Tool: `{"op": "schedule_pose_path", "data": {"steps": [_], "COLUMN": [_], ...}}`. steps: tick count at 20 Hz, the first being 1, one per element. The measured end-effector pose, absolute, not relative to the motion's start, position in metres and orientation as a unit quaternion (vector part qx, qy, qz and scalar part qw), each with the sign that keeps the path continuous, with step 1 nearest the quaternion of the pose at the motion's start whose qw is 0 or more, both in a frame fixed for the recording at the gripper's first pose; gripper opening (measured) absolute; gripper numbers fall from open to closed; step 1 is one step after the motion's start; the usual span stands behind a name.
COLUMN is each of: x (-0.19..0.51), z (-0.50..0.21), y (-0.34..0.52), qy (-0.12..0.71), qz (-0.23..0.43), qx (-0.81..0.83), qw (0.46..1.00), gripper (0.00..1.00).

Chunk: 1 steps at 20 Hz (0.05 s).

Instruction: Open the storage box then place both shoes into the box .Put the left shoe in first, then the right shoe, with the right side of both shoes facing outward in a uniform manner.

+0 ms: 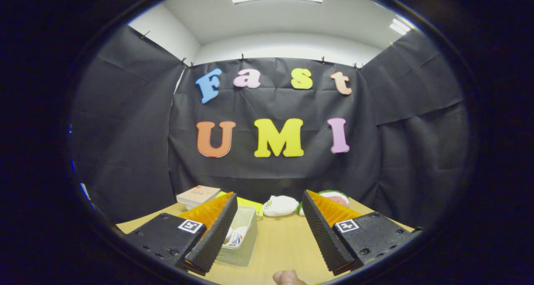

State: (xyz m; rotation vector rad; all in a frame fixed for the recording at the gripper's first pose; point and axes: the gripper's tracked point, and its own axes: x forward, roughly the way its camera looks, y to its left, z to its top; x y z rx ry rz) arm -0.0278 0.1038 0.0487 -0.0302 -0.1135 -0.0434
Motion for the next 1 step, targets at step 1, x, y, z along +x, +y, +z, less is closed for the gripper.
{"op": "schedule_pose_path", "data": {"steps": [1], "x": [-0.0287], "z": [0.0478], "y": [0.1002], "qy": [-0.057], "qz": [-0.027], "qx": [-0.014], "qw": [0.998], "gripper": [1.0]}}
